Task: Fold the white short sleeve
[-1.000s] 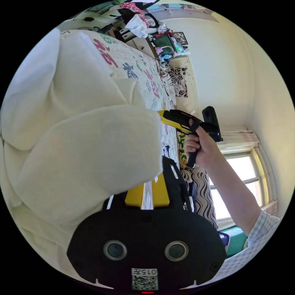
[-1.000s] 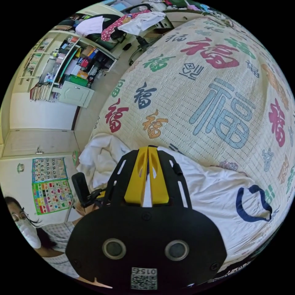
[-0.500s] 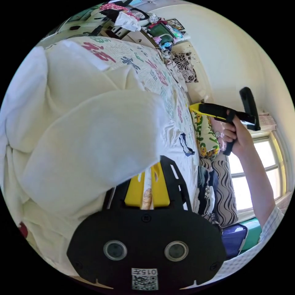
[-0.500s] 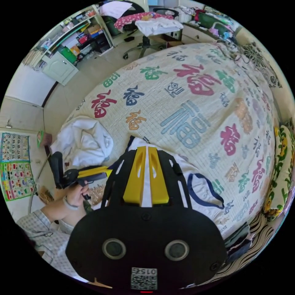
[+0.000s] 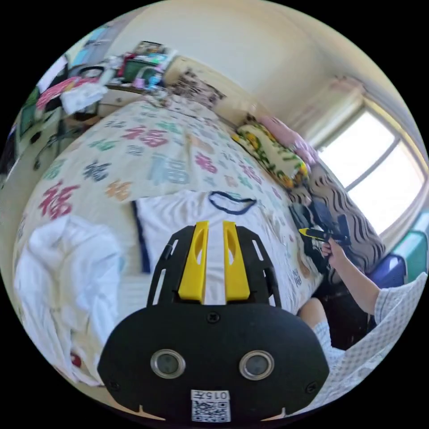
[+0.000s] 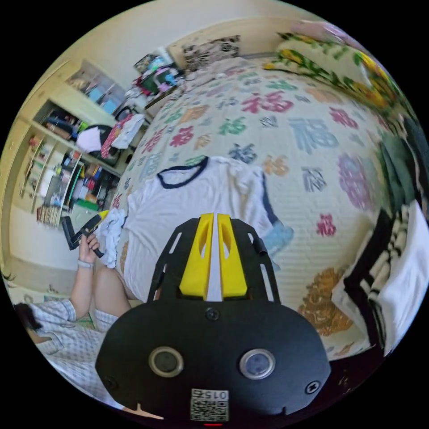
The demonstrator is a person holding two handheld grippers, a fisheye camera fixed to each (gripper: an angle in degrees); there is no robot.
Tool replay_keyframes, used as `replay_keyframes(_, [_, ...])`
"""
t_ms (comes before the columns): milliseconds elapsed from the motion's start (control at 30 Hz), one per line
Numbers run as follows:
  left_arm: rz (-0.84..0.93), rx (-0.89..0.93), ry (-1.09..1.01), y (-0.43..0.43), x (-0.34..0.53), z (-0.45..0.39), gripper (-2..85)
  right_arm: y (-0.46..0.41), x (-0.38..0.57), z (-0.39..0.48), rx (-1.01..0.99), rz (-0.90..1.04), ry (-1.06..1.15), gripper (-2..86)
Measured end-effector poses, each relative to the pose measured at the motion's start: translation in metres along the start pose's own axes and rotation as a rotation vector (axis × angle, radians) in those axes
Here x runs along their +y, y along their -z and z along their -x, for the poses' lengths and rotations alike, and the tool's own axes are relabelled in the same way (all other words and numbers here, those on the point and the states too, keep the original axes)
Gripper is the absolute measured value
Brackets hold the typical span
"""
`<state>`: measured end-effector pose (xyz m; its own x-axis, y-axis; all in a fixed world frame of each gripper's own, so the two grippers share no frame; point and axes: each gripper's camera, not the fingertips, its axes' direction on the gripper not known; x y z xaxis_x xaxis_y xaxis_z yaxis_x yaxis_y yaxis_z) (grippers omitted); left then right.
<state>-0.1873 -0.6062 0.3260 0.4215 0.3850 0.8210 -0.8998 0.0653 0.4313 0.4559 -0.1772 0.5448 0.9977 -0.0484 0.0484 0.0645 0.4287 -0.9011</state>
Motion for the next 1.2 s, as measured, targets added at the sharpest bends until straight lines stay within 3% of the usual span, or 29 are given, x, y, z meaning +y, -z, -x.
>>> replay_keyframes(167, [0.249,0.070,-0.320,-0.159,-0.040,-0.157,7.1,0.014,0.050,-0.102,-0.046,-0.001,-0.198,1.8])
replay_keyframes(333, [0.418,0.072,-0.547,-0.344,-0.053,-0.311,8.2,0.023,0.070,-0.174,-0.233,-0.084,-0.292,5.0])
replay_keyframes(500, [0.551,-0.019,-0.622,-0.491,-0.055,-0.386,9.0,0.025,0.073,-0.214,-0.318,-0.089,-0.344,6.2])
replay_keyframes(633, [0.648,-0.118,-0.593,-0.590,-0.041,-0.399,8.1,0.032,0.085,-0.238,-0.379,-0.082,-0.342,2.3])
replay_keyframes(733, [0.757,-0.197,-0.614,-0.643,-0.022,-0.396,5.4,0.046,0.102,-0.250,-0.398,-0.102,-0.312,1.2])
replay_keyframes(800, [0.709,-0.197,-0.641,-0.647,-0.019,-0.400,2.2,0.060,0.118,-0.255,-0.365,-0.156,-0.303,0.9])
replay_keyframes(900, [0.526,0.101,-0.609,-0.629,-0.024,-0.409,1.0,0.078,0.145,-0.258,-0.306,-0.226,-0.304,0.8])
replay_keyframes(967, [0.478,0.200,-0.544,-0.633,-0.025,-0.411,1.0,0.086,0.159,-0.259,-0.259,-0.272,-0.323,0.8])
replay_keyframes(1167, [0.604,0.077,-0.584,-0.684,-0.004,-0.410,4.8,0.094,0.178,-0.261,-0.181,-0.258,-0.333,2.6])
replay_keyframes(1200, [0.593,0.081,-0.601,-0.682,-0.005,-0.408,8.5,0.095,0.182,-0.260,-0.155,-0.243,-0.326,3.4])
